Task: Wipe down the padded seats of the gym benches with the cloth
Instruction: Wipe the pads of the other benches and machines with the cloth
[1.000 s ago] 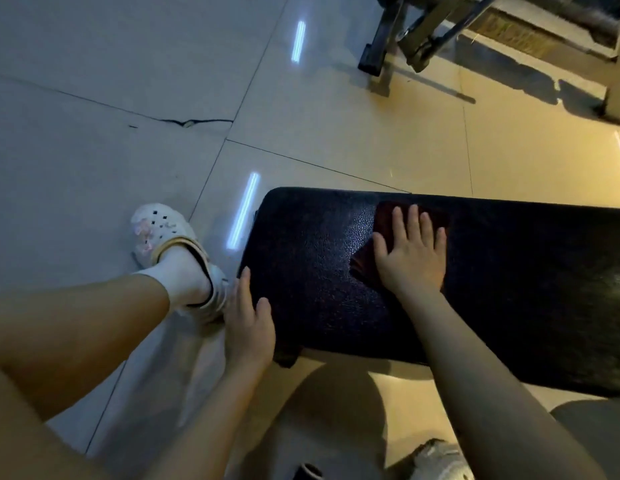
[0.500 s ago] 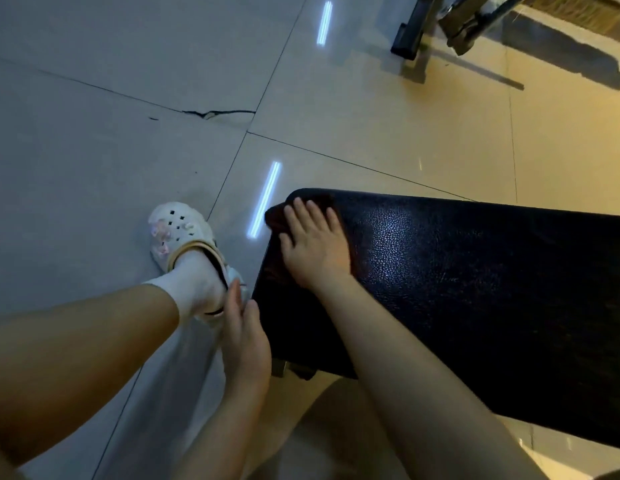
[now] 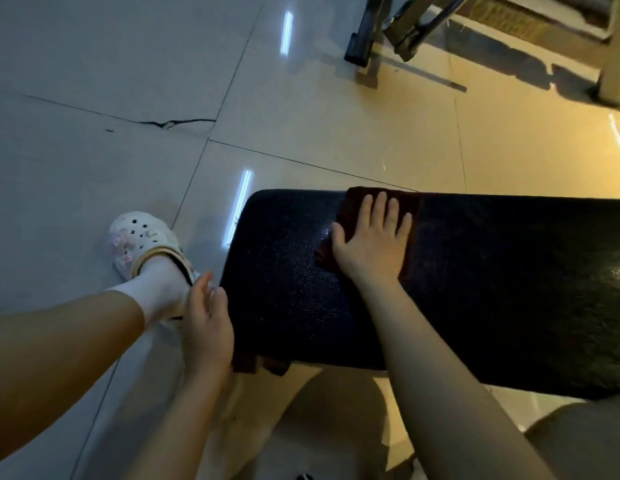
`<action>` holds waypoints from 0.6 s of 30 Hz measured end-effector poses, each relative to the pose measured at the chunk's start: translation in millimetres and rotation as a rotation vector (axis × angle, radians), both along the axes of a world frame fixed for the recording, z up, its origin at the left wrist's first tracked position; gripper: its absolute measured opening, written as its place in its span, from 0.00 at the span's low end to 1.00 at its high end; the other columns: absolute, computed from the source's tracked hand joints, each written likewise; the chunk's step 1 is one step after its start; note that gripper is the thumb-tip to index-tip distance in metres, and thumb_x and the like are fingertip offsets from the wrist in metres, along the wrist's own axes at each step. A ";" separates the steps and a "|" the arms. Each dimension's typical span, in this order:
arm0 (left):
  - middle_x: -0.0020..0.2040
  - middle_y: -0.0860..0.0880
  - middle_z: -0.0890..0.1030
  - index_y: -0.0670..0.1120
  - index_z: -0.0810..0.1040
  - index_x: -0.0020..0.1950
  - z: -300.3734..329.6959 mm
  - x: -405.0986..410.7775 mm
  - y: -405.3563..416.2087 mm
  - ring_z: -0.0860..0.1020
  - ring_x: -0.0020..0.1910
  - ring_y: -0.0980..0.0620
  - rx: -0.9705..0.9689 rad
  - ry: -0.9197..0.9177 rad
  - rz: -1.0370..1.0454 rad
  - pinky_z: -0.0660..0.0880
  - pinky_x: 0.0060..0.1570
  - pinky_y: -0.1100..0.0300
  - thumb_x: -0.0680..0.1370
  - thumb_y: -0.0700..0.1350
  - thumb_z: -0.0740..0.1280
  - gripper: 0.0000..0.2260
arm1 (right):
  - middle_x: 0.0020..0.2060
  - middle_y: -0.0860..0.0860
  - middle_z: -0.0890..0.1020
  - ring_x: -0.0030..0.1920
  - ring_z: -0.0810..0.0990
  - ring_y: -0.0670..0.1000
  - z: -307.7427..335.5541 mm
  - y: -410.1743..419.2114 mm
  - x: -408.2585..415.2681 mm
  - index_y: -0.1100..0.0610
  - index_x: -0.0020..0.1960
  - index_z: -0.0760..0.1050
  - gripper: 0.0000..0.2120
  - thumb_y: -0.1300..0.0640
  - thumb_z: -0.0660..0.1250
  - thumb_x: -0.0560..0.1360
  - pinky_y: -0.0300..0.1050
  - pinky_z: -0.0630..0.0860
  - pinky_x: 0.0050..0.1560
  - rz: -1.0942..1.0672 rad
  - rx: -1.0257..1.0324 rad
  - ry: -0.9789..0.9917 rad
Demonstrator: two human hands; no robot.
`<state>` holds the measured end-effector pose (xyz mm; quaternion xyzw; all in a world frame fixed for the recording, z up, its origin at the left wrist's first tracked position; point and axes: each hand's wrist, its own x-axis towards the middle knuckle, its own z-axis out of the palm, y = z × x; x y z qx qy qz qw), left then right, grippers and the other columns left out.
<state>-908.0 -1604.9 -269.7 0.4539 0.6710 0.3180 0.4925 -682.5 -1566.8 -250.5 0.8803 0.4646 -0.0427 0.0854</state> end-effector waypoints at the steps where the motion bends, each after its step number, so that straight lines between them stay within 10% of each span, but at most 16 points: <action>1: 0.68 0.47 0.71 0.52 0.65 0.74 1.3 -4.0 3.1 0.74 0.59 0.51 -0.002 0.011 0.018 0.71 0.55 0.51 0.84 0.47 0.54 0.17 | 0.79 0.57 0.43 0.78 0.40 0.58 -6.4 -0.4 -26.3 0.57 0.80 0.42 0.37 0.36 0.44 0.80 0.60 0.36 0.76 0.071 -0.006 0.037; 9: 0.67 0.48 0.72 0.45 0.70 0.72 19.4 -11.0 3.7 0.69 0.60 0.56 0.101 0.033 0.090 0.66 0.55 0.60 0.84 0.42 0.56 0.16 | 0.79 0.54 0.40 0.78 0.35 0.53 -31.6 -56.3 -152.3 0.56 0.79 0.38 0.29 0.45 0.43 0.84 0.53 0.26 0.71 0.482 -0.096 0.229; 18: 0.69 0.45 0.73 0.43 0.73 0.68 25.9 54.4 -42.2 0.69 0.69 0.48 0.382 0.163 -0.413 0.65 0.66 0.55 0.81 0.40 0.61 0.15 | 0.79 0.50 0.44 0.79 0.40 0.50 28.4 -136.4 16.7 0.51 0.80 0.43 0.29 0.41 0.42 0.83 0.51 0.34 0.76 -0.033 0.120 0.034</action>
